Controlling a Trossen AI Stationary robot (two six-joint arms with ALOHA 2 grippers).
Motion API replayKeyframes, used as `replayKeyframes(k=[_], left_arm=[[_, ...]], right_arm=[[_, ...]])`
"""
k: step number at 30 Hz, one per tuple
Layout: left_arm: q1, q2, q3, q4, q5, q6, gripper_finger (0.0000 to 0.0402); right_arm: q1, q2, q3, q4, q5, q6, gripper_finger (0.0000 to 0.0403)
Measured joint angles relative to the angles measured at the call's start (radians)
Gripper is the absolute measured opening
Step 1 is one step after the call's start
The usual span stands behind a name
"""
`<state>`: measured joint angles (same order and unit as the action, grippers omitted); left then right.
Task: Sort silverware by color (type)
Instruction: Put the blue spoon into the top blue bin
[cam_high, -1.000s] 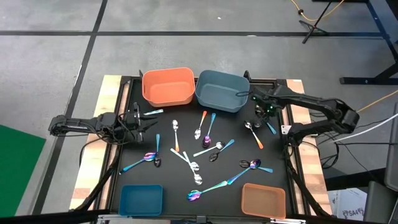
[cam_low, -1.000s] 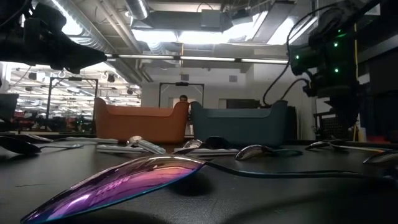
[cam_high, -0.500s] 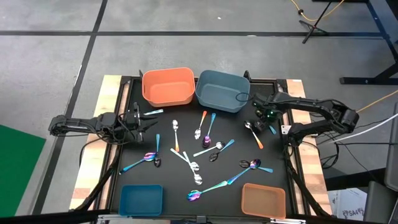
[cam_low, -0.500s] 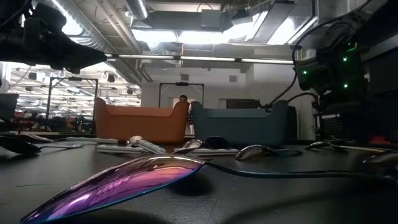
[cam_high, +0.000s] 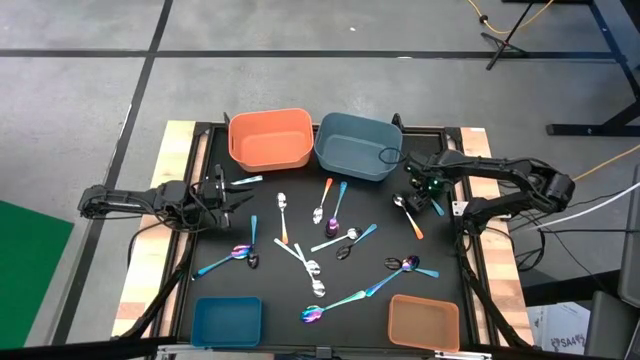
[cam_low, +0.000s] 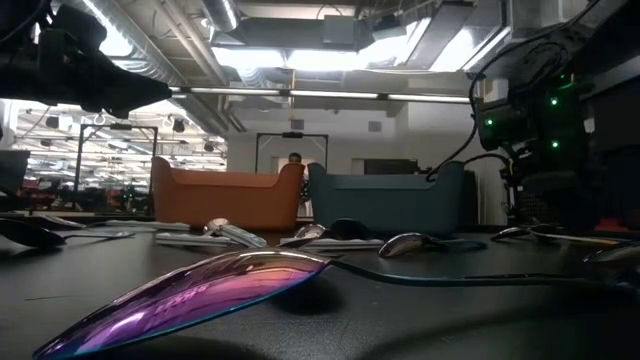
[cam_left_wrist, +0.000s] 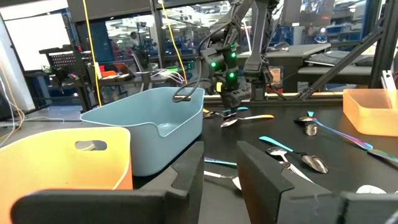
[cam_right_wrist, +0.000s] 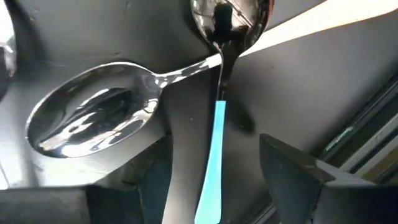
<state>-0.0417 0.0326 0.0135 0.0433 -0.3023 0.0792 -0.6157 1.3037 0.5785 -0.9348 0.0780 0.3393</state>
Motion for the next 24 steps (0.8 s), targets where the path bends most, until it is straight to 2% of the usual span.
replayKeyframes(k=[5, 14, 24], left_arm=[[0.000, 0.000, 0.000, 0.000, 0.000, 0.000, 0.0089], [0.000, 0.000, 0.000, 0.000, 0.000, 0.000, 0.0089], [0.000, 0.000, 0.000, 0.000, 0.000, 0.000, 0.0089]], right_arm=[[0.000, 0.003, 0.000, 0.000, 0.000, 0.000, 0.0206], [0.000, 0.003, 0.000, 0.001, -0.011, 0.000, 0.0110], [0.000, 0.003, 0.000, 0.002, -0.023, -0.004, 0.0044]])
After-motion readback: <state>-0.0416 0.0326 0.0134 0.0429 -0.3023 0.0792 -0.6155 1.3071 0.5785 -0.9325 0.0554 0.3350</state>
